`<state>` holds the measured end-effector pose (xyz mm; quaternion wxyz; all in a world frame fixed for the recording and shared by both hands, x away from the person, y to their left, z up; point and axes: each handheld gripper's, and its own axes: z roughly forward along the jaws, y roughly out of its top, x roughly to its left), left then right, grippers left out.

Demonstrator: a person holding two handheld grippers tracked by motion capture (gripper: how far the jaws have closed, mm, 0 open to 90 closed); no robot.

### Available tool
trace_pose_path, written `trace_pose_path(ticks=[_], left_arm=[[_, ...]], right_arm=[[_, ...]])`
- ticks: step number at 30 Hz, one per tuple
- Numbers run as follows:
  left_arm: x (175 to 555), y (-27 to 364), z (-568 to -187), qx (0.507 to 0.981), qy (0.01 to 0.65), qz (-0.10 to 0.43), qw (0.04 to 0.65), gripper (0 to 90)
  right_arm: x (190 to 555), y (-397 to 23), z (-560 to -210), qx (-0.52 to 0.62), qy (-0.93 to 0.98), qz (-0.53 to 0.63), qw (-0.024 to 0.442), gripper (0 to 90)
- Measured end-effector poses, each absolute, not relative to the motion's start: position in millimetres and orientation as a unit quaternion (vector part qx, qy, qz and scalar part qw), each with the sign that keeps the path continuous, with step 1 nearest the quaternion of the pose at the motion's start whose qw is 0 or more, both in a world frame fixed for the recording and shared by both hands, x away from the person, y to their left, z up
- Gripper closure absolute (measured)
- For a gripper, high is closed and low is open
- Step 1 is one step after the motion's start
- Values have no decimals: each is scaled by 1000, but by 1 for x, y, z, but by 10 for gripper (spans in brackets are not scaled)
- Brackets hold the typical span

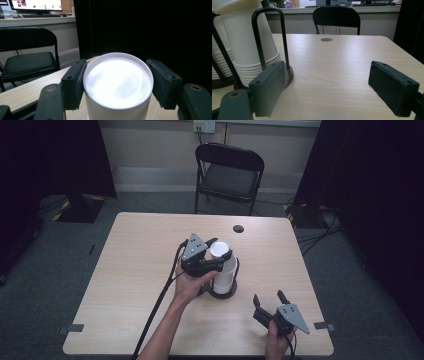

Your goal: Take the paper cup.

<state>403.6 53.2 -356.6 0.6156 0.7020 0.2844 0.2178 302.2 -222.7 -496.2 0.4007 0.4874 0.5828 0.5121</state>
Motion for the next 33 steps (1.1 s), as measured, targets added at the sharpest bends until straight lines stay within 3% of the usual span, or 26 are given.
trace_pose_path(ticks=[13, 33], left_arm=[[393, 67, -348, 681, 299, 201, 638, 350], [374, 95, -360, 641, 332, 126, 681, 350]], right_arm=[[305, -223, -496, 489, 590, 508, 393, 141], [302, -224, -496, 475, 595, 526, 380, 157]])
